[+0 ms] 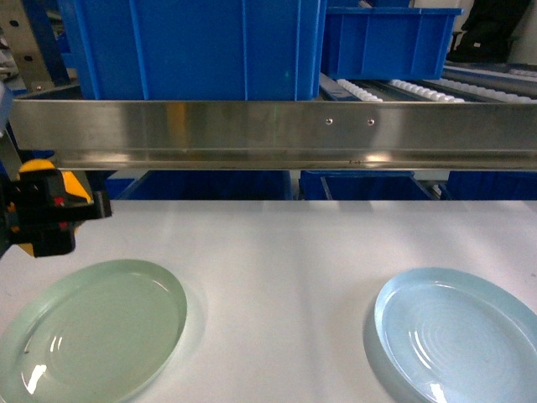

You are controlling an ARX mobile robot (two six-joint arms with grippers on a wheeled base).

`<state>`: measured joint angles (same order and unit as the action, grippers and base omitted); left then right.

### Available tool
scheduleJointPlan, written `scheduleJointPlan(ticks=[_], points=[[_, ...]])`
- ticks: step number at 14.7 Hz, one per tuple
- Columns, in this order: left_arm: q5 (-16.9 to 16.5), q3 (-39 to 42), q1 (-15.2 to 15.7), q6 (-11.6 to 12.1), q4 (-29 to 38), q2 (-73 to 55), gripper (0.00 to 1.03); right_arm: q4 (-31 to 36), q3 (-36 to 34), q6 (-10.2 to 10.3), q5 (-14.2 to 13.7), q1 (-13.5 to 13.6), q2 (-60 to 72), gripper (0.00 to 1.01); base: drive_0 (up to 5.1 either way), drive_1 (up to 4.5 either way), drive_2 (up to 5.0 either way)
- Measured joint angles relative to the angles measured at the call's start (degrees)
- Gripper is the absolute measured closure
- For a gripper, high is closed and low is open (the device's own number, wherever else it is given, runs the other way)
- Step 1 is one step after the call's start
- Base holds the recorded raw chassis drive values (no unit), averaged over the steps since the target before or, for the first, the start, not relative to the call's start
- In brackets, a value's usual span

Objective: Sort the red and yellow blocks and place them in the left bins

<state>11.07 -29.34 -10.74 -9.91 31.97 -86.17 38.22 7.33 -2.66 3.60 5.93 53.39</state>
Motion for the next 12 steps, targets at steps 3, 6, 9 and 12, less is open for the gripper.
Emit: scheduleJointPlan(ticks=[3,6,9,12], points=[[1.3,1.5,-0.9,4.1,3.2,9.6,0.76,0.0,0.0,0.0,0.0,0.0,0.0,0.73,0.0,0.00,0.0],[1.1,1.8,-1.2,5.7,3.6,10.4,0.76,0.0,0.0,0.0,0.0,0.0,0.0,0.73,0.0,0.00,0.0],[1.1,1.9,-1.1,5.9,3.6,10.3,0.76,0.1,0.0,0.0,0.0,0.0,-0.1,0.73,-3.3,1.95,1.3],[1.0,1.9,-1.2,5.9,3.7,10.3,0.76,0.0,0.0,0.0,-0.3,0.0,-0.2,0.73,-4.7,2.69,2.7]])
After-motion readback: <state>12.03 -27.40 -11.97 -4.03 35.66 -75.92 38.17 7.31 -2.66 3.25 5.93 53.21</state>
